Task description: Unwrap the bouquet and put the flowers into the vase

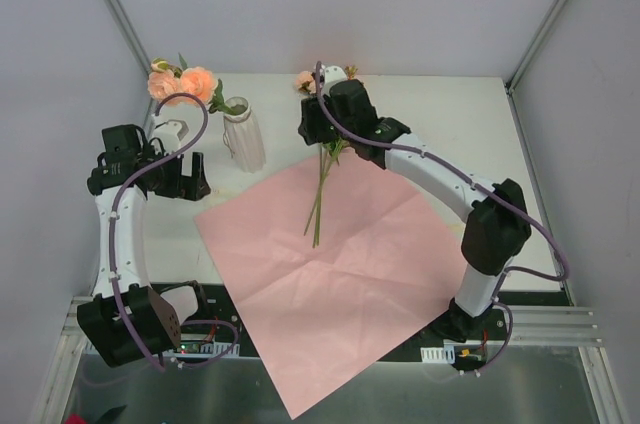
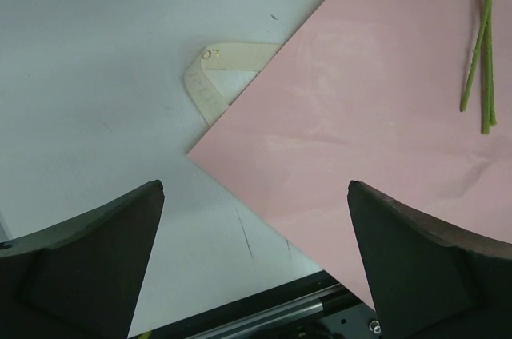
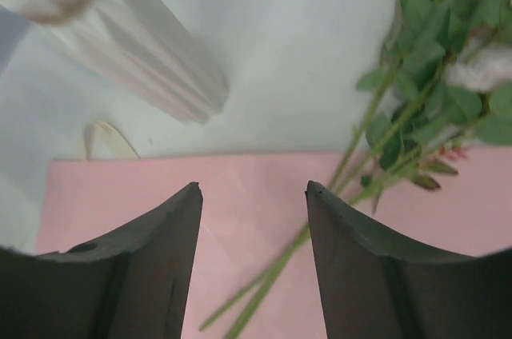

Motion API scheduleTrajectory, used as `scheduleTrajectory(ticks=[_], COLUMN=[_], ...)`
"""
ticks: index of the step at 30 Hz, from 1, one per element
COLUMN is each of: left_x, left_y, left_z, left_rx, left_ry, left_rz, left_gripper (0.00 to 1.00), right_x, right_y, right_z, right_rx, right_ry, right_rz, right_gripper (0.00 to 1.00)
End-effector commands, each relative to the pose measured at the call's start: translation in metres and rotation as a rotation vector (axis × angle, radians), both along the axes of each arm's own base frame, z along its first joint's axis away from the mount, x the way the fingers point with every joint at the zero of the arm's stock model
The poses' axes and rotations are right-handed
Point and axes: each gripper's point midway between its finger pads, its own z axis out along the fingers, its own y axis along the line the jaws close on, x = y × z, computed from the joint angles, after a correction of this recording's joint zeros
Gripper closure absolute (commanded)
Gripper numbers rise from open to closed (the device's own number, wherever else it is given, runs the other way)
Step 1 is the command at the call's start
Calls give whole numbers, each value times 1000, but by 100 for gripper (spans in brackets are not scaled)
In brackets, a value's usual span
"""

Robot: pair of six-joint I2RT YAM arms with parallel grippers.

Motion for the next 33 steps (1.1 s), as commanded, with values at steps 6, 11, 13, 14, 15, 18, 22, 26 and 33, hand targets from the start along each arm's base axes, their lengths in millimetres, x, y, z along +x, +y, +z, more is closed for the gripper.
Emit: scheduleTrajectory(ticks=[6,11,13,14,15,18,22,26,33], left_x=[-21,-33,-35,-37,-37,-39,-42,-50,-56], left_y=[-2,0,2,2,2,2,0,2,4], left_z=[-34,-49,-52,-54,-56,-60,-66,-79,-94], left_rx=[29,63,77,81,82,83,75,93,105], left_ry=[43,65,72,77,81,90,104,129,155], left_rz=[-53,-72,-73,-78,-78,-82,-86,-90,-86], left_gripper=[1,1,1,1,1,1,1,1,1], right_x=[-11,6,13,17,19,30,40,45,54], right_y=[-53,-67,-70,-74,-74,-74,-67,-65,-65], right_z=[-119,-148,-158,-161,-162,-171,-180,-185,-192], right_rx=[-254,-260,-264,-259,-254,-246,-209,-167,-151], right_ry=[299,377,401,415,421,437,461,484,501], right_rz=[-180,-271,-299,-322,-328,-344,-342,-339,-365], right_gripper=[56,60,60,60,60,60,59,59,58])
